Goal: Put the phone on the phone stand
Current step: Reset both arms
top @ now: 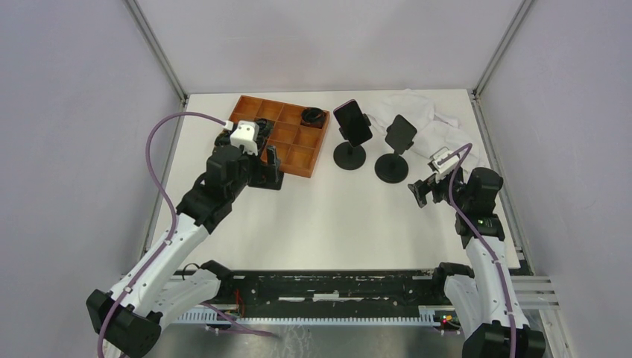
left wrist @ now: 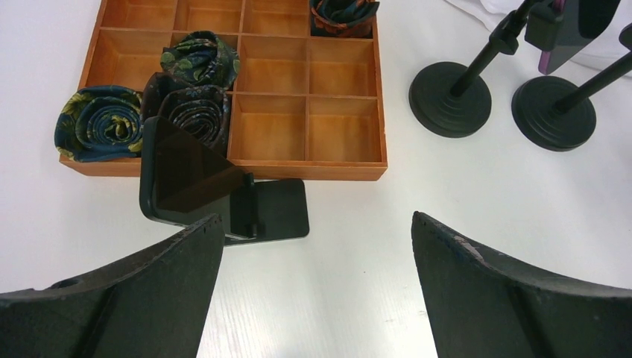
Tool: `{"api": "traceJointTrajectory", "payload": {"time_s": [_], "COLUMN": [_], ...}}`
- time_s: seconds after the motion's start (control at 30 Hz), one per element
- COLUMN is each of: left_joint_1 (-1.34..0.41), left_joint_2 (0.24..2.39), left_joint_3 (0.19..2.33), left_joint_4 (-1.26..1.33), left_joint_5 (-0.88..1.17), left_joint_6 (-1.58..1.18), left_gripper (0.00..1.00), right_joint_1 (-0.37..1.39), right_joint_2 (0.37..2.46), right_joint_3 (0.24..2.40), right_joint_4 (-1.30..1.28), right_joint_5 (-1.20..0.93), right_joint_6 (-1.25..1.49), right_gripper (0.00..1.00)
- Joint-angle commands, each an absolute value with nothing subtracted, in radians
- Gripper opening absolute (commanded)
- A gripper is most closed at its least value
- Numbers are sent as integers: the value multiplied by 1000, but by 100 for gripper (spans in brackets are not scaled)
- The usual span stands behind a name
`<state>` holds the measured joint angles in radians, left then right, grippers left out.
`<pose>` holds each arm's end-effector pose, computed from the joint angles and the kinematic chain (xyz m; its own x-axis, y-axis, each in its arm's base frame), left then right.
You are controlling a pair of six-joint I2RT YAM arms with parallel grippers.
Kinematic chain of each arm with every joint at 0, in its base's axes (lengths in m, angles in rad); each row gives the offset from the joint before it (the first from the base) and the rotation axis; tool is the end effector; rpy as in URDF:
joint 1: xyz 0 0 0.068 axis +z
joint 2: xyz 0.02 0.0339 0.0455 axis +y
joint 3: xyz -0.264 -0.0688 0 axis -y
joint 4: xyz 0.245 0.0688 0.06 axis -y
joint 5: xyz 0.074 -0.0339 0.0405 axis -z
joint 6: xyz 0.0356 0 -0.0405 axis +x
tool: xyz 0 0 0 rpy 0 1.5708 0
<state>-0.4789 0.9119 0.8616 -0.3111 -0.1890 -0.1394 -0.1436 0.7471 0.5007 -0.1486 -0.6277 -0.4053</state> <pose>0.1877 -0.0899 0.3313 -0.3520 0.0290 -0.9356 0.2501 0.9661 -0.0642 0.1747 -0.0041 0.2518 -0.1841 -0.2958 -0.9373 -0.5367 0.8292 -0.1562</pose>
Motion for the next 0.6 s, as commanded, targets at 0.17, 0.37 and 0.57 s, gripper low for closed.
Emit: {"api": "traceJointTrajectory", "payload": {"time_s": [0.17,0.37,0.57], "left_joint_1": [-476,-476,-476], "left_joint_2": [917,916,916], "left_joint_3": [859,859,859], "left_joint_4": [-282,-283,-284], "left_joint_5": [-164,-166,-167], "left_joint_6": [-97,-94,-92], "left_gripper": [100,100,100], "right_joint_1": [-149,-148,-149], "right_joint_2": [737,735,734], "right_joint_3": [512,513,517], "right_joint_4": [-93,-91,-91], "right_joint_5": [-632,-635,-631], "right_joint_6": [-360,-345,-341], "right_gripper": [98,98,98]}}
